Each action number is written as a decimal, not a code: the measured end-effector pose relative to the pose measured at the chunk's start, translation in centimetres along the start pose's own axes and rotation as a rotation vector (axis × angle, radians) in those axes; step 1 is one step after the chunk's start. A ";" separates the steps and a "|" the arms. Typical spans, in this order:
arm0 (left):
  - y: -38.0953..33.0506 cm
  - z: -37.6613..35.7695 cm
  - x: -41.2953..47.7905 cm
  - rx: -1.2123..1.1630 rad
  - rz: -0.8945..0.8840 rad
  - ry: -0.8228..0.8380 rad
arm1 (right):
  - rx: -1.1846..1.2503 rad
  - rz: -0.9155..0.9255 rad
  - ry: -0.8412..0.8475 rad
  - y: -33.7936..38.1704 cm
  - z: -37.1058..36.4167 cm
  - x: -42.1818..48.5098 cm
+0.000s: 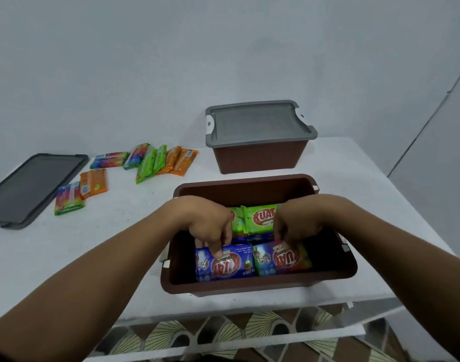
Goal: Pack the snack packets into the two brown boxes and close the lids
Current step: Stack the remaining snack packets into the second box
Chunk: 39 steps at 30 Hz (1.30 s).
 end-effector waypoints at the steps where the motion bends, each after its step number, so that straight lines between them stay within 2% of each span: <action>1: 0.0 -0.1 0.1 0.011 0.012 -0.011 | 0.000 0.001 0.020 0.1 -0.3 0.1; 6: -0.3 -1.2 0.0 0.091 0.012 0.021 | -0.010 0.049 0.106 0.8 -1.4 1.1; 9: -0.3 -2.0 0.0 0.049 -0.016 0.056 | -0.007 0.080 0.123 1.2 -1.7 1.4; 18: -0.8 -1.3 -0.9 0.116 -0.074 -0.081 | 0.040 0.081 0.106 1.7 -0.9 1.8; 22: -0.7 2.1 -3.0 0.031 -0.184 -0.265 | 0.087 0.069 -0.030 2.4 2.3 1.3; 28: 2.4 6.1 -6.0 -0.168 -0.269 -0.562 | 0.147 0.172 -0.453 4.9 8.8 1.3; 31: 4.6 6.9 -6.8 -0.233 -0.288 -0.649 | 0.217 0.201 -0.605 6.3 10.8 2.1; 39: 13.8 8.1 -8.1 -0.322 -0.274 -0.767 | 0.205 0.207 -0.748 11.6 15.9 7.7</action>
Point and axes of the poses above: each hand's wrist, its own x-axis towards the middle knuckle, its own z-axis out of the back of the hand, y = z × x, the point moved 8 cm from there along x, towards the middle knuckle, and after that the axes turned 13 degrees about z, right-handed, at the moved point
